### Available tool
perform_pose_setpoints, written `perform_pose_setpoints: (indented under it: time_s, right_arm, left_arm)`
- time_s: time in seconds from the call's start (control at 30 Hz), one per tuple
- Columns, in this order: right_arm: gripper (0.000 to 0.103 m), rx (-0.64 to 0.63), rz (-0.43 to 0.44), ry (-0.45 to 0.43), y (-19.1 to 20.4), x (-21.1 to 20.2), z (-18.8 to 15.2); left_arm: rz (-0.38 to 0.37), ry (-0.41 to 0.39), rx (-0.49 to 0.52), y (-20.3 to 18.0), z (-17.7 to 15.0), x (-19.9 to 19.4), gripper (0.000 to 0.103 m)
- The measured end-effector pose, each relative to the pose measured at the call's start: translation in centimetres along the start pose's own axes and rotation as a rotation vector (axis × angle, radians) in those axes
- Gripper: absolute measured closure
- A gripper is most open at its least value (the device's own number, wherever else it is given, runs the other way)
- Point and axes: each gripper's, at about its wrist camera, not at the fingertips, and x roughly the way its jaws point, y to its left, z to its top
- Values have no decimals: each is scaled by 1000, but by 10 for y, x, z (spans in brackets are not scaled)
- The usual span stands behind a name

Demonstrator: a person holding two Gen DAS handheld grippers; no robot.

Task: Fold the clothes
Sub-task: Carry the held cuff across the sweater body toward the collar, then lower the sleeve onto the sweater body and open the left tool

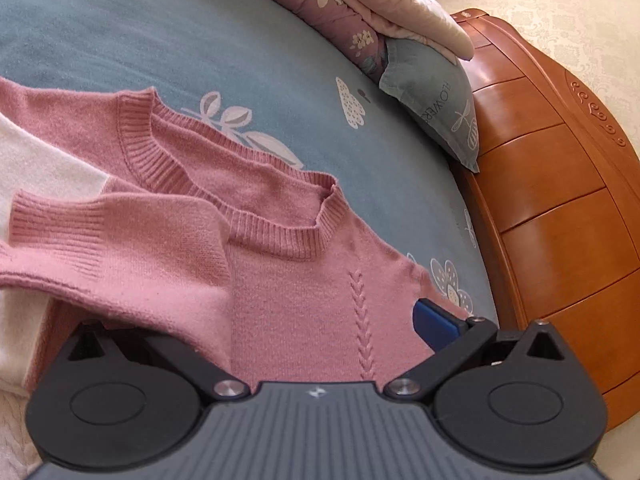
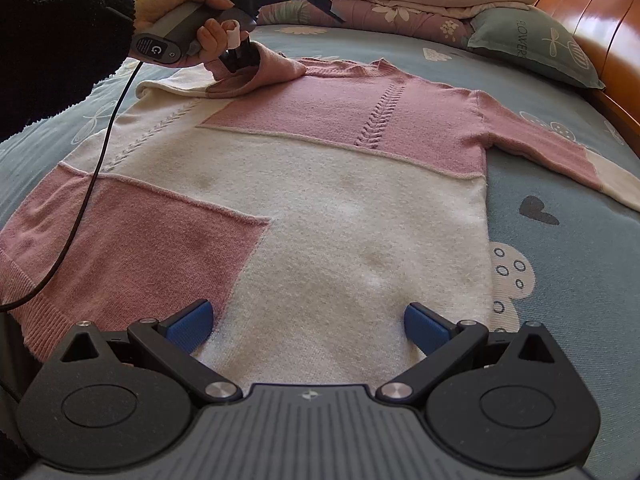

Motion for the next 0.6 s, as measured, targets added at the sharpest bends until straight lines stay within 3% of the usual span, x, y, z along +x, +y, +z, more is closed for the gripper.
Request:
perform_pose_setpoints:
  time_s: [0.2,0.37,0.43,0.6]
  right_arm:
    - [0,3,-2,0,-1,1,0]
    - [0,5,-6,0,0,1,0]
    - [0,5,-8,1,0,1,0]
    - [0,6,-9,1,0,1,-1]
  left_arm:
    - [-66,-35,-74,17,-17,-19,1]
    - [-67,-215,-129,31,-20,-50,1]
    - [-65,-246,-176,35,-17,-52,1]
    - [-53,-226,-45,2,-12,-39,1]
